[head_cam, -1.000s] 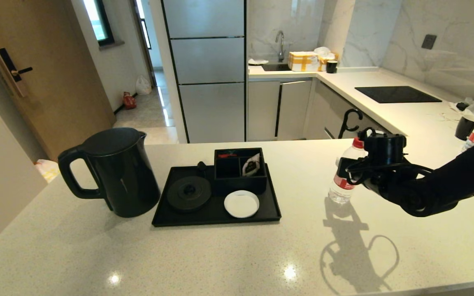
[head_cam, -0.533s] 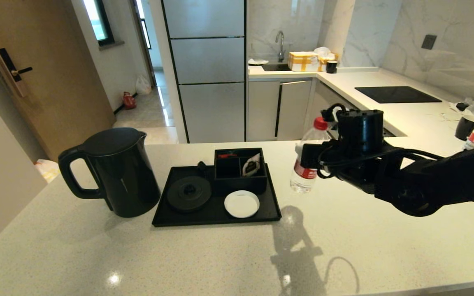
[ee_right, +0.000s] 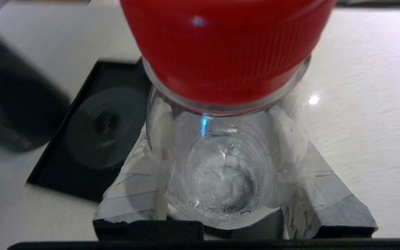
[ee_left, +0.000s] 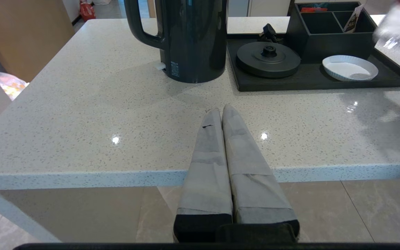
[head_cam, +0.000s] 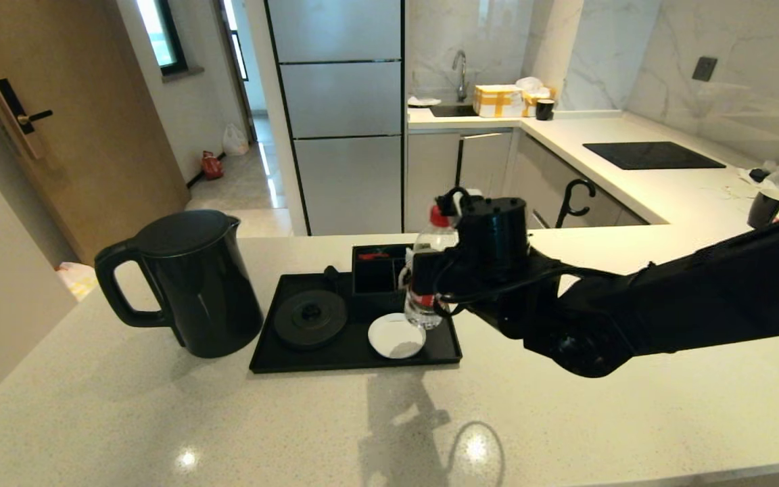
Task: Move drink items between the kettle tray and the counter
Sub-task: Return the bottled water to its original position
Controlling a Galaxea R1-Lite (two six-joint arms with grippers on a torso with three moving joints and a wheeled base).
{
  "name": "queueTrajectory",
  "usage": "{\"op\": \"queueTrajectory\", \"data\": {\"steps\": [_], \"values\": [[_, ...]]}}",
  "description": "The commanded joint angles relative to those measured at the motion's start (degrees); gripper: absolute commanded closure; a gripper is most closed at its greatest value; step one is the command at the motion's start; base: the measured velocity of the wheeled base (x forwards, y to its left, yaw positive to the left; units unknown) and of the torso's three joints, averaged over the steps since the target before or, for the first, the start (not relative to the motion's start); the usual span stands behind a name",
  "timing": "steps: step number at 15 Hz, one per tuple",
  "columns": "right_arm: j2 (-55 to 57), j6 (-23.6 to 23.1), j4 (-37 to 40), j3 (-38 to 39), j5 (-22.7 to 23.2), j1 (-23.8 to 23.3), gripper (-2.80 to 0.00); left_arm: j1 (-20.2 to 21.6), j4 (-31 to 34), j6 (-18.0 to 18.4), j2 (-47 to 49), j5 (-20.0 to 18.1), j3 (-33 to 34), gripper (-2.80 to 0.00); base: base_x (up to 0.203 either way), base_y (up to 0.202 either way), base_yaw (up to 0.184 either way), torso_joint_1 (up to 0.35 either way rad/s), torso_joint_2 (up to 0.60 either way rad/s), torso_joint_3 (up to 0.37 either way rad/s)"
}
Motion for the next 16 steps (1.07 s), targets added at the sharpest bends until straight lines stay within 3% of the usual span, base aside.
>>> {"op": "queueTrajectory", "data": {"steps": [1, 6, 16], "values": [[4.37, 0.01, -0.18, -1.07, -0.08, 1.12, 0.0, 0.0, -0.06, -0.04, -0.01, -0.01, 0.0, 0.0, 0.0, 0.0, 0.0, 0.0, 0.0, 0.0], [6.72, -0.66, 0.48, -3.3, 0.11, 3.31, 0.0, 0.0, 0.02, -0.04, -0.01, -0.01, 0.0, 0.0, 0.0, 0.0, 0.0, 0.0, 0.0, 0.0], [11.56, -1.72, 2.41, -9.28, 0.11, 3.22, 0.0, 0.0, -0.07, -0.04, -0.01, -0.01, 0.0, 0.0, 0.0, 0.0, 0.0, 0.0, 0.0, 0.0]]}}
